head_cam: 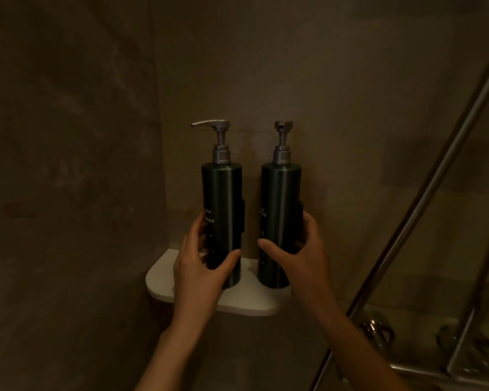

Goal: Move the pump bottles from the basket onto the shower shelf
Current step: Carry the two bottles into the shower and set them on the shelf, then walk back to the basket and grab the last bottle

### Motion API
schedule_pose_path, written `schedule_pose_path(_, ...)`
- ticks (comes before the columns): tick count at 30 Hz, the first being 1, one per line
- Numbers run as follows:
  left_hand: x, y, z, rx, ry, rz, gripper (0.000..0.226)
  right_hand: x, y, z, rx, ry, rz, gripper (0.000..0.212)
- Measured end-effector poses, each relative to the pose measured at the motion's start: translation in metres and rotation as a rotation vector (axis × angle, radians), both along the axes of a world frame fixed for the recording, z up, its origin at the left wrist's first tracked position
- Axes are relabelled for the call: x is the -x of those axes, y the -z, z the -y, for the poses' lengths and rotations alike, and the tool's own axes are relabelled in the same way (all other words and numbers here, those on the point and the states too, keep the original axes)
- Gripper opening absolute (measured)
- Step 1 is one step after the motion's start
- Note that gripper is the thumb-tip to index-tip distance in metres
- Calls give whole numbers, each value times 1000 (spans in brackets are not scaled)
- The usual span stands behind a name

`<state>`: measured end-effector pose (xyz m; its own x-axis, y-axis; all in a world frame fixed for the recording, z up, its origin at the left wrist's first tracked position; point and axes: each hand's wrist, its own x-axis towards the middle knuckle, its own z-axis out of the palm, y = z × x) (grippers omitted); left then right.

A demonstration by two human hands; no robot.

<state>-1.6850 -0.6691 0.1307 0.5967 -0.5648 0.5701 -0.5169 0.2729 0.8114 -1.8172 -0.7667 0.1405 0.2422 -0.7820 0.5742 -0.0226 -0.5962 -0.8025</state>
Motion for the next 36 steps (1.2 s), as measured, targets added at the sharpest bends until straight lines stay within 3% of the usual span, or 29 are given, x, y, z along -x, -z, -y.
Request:
schedule_pose_path(11, 13, -37, -2, -146, -164, 141, 83, 12, -37, 3, 32, -20, -127, 81)
schedule_pose_path(17, 44, -21, -44, -243, -398, 318, 67, 45, -24, -19, 425, 157, -214, 58)
schedule_pose_path(21, 72, 19, -77, -371, -585, 449, 60, 56, 11, -40, 483, 90, -261, 54)
schedule_pose_path(27, 110, 104, -148, -647, -773, 472, 57, 68, 95, -99, 457, -154, -437, 51)
schedule_pose_path(32, 142, 176, -223, -895, -827, 385, 58, 77, 169, -161, 411, -340, -680, 53)
schedule_pose_path(36, 151, 228, -290, -1092, -857, 169, 57, 77, 219, -215, 328, -497, -861, 57)
